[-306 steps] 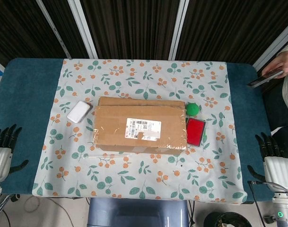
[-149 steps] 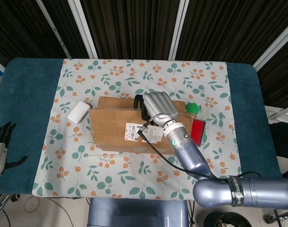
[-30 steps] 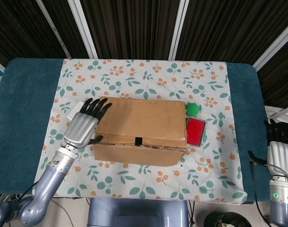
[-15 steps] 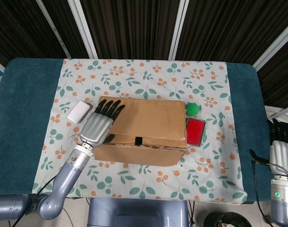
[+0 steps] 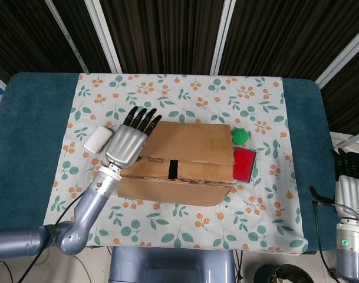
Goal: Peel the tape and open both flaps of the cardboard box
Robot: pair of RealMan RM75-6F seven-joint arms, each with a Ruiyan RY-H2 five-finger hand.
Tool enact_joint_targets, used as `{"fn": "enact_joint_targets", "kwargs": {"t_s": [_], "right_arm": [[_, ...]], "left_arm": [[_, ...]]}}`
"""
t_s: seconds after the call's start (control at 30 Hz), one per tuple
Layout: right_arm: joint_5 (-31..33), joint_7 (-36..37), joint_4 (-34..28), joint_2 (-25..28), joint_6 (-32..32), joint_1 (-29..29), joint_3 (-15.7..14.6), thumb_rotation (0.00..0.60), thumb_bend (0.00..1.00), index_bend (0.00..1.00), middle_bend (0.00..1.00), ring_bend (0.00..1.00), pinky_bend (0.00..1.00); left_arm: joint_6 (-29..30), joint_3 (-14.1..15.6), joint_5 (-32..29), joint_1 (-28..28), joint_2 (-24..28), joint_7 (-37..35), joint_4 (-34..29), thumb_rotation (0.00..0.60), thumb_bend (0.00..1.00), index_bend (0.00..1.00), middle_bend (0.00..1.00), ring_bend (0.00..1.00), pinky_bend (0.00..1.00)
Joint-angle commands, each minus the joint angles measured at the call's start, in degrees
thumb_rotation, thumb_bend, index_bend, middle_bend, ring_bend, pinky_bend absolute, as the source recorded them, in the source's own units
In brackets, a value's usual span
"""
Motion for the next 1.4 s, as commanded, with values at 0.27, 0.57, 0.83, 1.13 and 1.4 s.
{"fn": "enact_joint_targets", "kwargs": {"t_s": [0.27, 0.57, 0.83, 1.13, 1.4], "right_arm": [[-0.14, 1.22, -0.06, 0.19, -1.49, -1.13, 1.78, 0.6, 0.26, 0.0, 0.0, 0.0, 0.23], [0.01, 1.73, 0.11, 0.34, -2.38, -2.02, 3.23, 0.6, 0.26, 0.0, 0.0, 0.0, 0.23], [0.13, 1.99, -0.1, 0.36, -3.44, -2.68, 4.22, 0.6, 0.26, 0.0, 0.0, 0.0, 0.23], [-0.3, 2.07, -0.32, 0.36, -4.07, -3.43, 4.89, 0.6, 0.26, 0.0, 0.0, 0.0, 0.23], [-0.57, 1.76, -0.58, 0.36, -5.01, -3.66, 5.49, 0.6, 0.26, 0.0, 0.0, 0.0, 0.23]], "left_arm": [[-5.75, -5.98, -0.61, -9.35, -0.65, 0.1, 15.61, 0.6, 0.31, 0.0, 0.0, 0.0, 0.0], [-10.37, -7.12, -2.35, -15.73, -4.02, -1.17, 30.18, 0.6, 0.31, 0.0, 0.0, 0.0, 0.0], [-14.83, -5.85, -4.71, -20.05, -9.38, -1.84, 45.37, 0.6, 0.31, 0.0, 0.0, 0.0, 0.0], [-15.52, -3.56, -3.06, -19.26, -8.95, -5.15, 45.05, 0.6, 0.29, 0.0, 0.0, 0.0, 0.0], [-14.97, -1.66, 0.5, -14.9, 0.4, -9.66, 30.41, 0.6, 0.28, 0.0, 0.0, 0.0, 0.0]]}}
